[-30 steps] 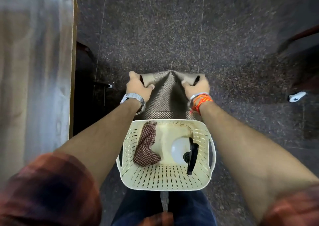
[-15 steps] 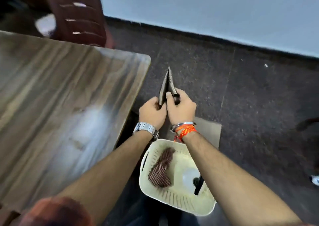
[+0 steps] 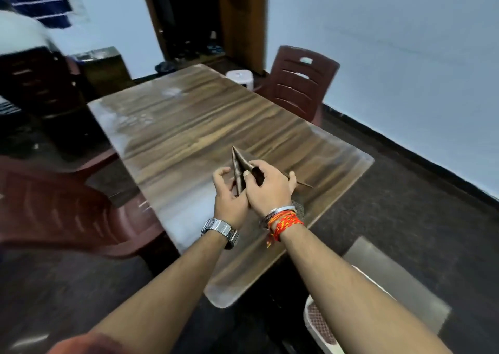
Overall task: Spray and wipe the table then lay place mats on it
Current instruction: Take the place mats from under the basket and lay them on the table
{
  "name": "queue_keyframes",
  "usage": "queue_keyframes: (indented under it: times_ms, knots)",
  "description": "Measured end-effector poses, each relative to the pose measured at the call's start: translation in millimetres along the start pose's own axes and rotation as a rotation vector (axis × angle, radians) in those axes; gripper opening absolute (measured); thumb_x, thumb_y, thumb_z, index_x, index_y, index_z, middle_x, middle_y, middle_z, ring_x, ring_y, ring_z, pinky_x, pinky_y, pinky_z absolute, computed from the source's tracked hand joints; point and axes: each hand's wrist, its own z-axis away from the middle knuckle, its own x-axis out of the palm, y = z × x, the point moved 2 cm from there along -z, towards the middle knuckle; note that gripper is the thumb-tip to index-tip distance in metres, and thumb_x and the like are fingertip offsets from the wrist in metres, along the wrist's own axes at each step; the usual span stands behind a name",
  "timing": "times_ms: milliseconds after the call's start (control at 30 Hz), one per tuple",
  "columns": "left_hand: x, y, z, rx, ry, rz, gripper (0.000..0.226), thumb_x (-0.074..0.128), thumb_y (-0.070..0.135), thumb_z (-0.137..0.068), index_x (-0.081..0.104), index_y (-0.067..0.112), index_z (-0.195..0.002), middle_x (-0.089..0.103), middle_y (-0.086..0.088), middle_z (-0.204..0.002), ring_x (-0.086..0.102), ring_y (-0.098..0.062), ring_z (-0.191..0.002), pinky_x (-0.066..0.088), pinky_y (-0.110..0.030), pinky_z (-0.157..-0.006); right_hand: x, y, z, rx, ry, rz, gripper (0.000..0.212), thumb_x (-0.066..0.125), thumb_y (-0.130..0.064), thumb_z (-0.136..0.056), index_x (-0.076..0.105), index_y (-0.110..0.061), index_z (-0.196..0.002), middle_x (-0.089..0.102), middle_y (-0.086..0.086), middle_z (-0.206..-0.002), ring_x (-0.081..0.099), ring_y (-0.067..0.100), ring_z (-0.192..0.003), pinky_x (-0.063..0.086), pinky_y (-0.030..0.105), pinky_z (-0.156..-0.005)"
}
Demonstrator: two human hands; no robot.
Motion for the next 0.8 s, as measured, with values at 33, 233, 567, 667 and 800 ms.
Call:
queue_keyframes:
  times_ms: [33, 233, 567, 667, 800]
  knots:
    - [-27, -1, -1, 0.003, -0.004, 0.021, 0.045, 0.061, 0.002, -0.089, 0.039, 0.023, -0.121, 0.066, 0.0, -0.102, 0.064, -0.008, -0.076, 0.055, -0.03, -0.07, 19, -16, 11, -0.023, -0.041, 0.023, 0.023, 0.058, -0.032, -0.089, 0.066, -0.031, -0.11, 0.072, -0.01, -0.105, 0.062, 0.011, -0.108, 0.001, 0.051, -0.118]
    - [-169, -20, -1, -0.1, -0.063, 0.057, 0.059, 0.062, -0.015, -0.081, 0.041, 0.02, -0.124, 0.06, -0.001, -0.115, 0.066, 0.006, -0.083, 0.049, -0.011, -0.068, 126, -81, 76, -0.124, -0.243, 0.111, 0.031, 0.056, -0.034, -0.092, 0.064, -0.033, -0.122, 0.071, -0.01, -0.118, 0.06, 0.009, -0.117, -0.003, 0.047, -0.12]
    - [-245, -71, -36, -0.189, 0.008, 0.039, 0.06, 0.059, -0.022, -0.08, 0.033, 0.01, -0.123, 0.064, -0.004, -0.099, 0.063, -0.004, -0.081, 0.05, -0.015, -0.078, 206, -110, 92, -0.266, -0.327, 0.411, 0.041, 0.05, -0.027, -0.092, 0.058, -0.037, -0.131, 0.071, -0.009, -0.112, 0.059, 0.013, -0.115, -0.016, 0.056, -0.114]
    - [-249, -78, -65, -0.199, 0.008, -0.02, 0.054, 0.062, -0.016, -0.082, 0.035, 0.013, -0.12, 0.064, -0.008, -0.1, 0.062, 0.002, -0.074, 0.049, -0.013, -0.073, 228, -107, 66, -0.337, -0.318, 0.504, 0.041, 0.049, -0.029, -0.087, 0.061, -0.037, -0.126, 0.074, -0.009, -0.102, 0.061, 0.016, -0.108, -0.014, 0.059, -0.112]
    - [-252, -82, -117, -0.22, -0.007, -0.067, 0.054, 0.063, -0.017, -0.08, 0.034, 0.011, -0.117, 0.059, -0.017, -0.108, 0.062, 0.008, -0.069, 0.047, -0.009, -0.065, 262, -106, 23, -0.36, -0.334, 0.545, 0.043, 0.045, -0.029, -0.086, 0.06, -0.036, -0.126, 0.074, -0.011, -0.104, 0.061, 0.018, -0.108, -0.014, 0.061, -0.11]
